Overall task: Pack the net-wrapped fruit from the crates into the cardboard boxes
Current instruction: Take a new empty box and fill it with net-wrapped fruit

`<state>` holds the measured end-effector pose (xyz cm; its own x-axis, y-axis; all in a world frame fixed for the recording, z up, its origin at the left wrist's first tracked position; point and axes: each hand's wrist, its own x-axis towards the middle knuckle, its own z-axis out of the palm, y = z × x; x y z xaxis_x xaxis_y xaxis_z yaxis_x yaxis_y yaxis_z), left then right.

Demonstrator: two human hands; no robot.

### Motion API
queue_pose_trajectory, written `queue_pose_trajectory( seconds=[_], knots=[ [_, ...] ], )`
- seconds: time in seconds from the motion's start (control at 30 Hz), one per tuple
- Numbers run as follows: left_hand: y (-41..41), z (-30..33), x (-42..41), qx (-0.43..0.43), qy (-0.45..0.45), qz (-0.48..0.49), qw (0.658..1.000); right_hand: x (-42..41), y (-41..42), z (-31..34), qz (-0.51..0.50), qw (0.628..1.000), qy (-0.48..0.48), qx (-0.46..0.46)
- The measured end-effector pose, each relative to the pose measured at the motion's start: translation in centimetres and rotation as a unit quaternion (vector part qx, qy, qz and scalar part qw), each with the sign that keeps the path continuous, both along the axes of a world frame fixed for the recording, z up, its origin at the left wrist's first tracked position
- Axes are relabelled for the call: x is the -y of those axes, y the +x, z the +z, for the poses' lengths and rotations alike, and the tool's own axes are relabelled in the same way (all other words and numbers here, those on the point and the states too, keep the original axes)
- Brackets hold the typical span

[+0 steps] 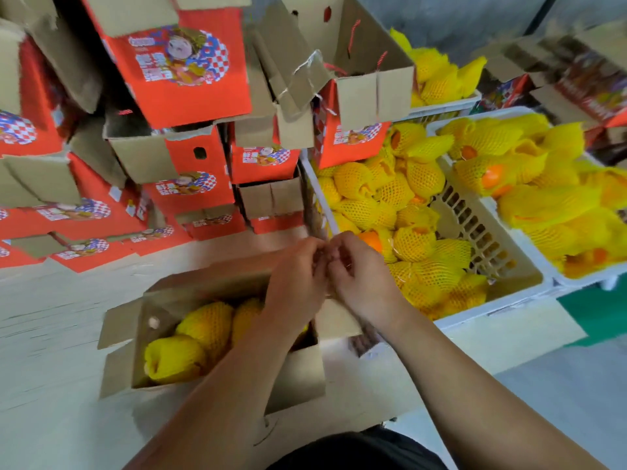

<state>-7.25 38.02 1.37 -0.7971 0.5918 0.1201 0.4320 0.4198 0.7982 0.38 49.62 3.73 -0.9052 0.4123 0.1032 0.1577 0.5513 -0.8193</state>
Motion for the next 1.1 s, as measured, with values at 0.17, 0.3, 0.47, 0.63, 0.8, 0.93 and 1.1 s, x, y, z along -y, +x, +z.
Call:
queue_pose_trajectory(
  seconds=[0.17,0.3,0.47,0.63,0.8,0.93,1.1],
  knots=[
    [1.8,0.0,-8.9,-0.063,-0.08,-0.037,0.994,-9.5,2.7,-1.8,-0.027,1.0,-0.005,0.009],
    [2.5,-1.4,-12.6,-0.122,-0.179,-0.028,0.976,-17.5,2.3,-5.0,-0.031,0.972,0.131,0.192],
    [3.0,-2.9,-13.4,-0.196,-0.284,-0.001,0.939,-21.7,0.6,-8.0,0.003,0.913,0.206,0.352],
    [2.6,-2.9,-13.9,-0.188,-0.335,0.009,0.923,-21.7,0.4,-9.4,0.044,0.915,0.237,0.323],
    [2.8,-3.0,-13.9,-0.192,-0.347,0.008,0.918,-22.7,1.0,-9.5,0.016,0.952,0.153,0.266],
    [3.1,-2.8,-13.8,-0.193,-0.323,0.013,0.927,-23.2,1.1,-9.8,0.047,0.934,0.137,0.327],
    [3.1,-2.5,-13.7,-0.173,-0.304,0.021,0.936,-22.9,1.2,-9.3,0.033,0.966,0.058,0.25]
  ],
)
